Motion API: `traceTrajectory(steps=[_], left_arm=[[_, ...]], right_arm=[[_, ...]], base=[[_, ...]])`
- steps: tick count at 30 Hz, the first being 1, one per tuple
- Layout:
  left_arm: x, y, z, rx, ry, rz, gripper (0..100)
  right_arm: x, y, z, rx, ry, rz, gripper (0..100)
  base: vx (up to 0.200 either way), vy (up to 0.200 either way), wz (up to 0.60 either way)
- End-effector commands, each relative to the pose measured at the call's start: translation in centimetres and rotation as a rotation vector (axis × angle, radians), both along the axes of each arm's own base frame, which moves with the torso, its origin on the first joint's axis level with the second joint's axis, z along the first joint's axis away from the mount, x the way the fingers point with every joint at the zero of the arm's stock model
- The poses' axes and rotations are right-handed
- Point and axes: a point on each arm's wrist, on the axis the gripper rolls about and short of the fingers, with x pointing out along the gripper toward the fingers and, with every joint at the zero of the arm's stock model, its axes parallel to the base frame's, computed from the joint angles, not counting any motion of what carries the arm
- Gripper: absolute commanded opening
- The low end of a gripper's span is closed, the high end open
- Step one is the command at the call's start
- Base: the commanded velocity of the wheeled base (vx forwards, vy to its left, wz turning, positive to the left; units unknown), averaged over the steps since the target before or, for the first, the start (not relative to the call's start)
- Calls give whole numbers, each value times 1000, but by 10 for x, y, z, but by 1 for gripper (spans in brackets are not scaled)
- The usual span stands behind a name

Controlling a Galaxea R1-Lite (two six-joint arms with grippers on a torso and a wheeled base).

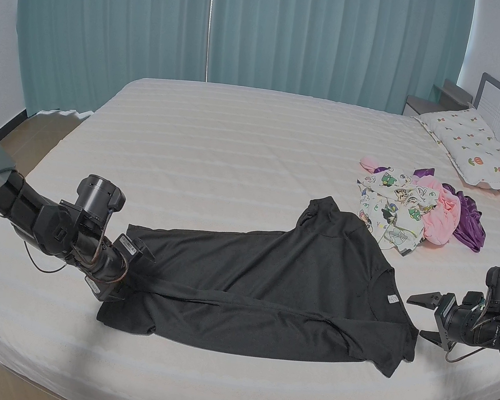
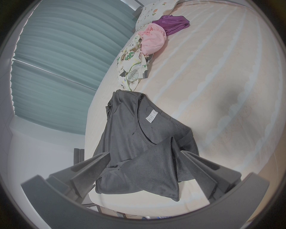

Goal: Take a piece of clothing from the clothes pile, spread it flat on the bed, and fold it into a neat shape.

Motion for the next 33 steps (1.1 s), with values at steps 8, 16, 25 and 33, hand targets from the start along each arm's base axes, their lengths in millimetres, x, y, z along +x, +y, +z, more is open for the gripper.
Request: traceTrajectory(steps=[8,16,25,33], left_arm=[[17,-10,-13,-9,-28,12,100],[31,11,1,-24,-124,159,100],[39,34,3,-115,-247,285,100],[34,43,5,-167,-223,234,100]], right_arm=[[0,0,-3,1,12,0,100],[0,1,-3,3,12,5,100],[1,0,-7,4,27,3,100],[-1,0,-8,0,19,1,100]], base=[[0,0,0],[0,0,0],[0,0,0],[0,0,0]])
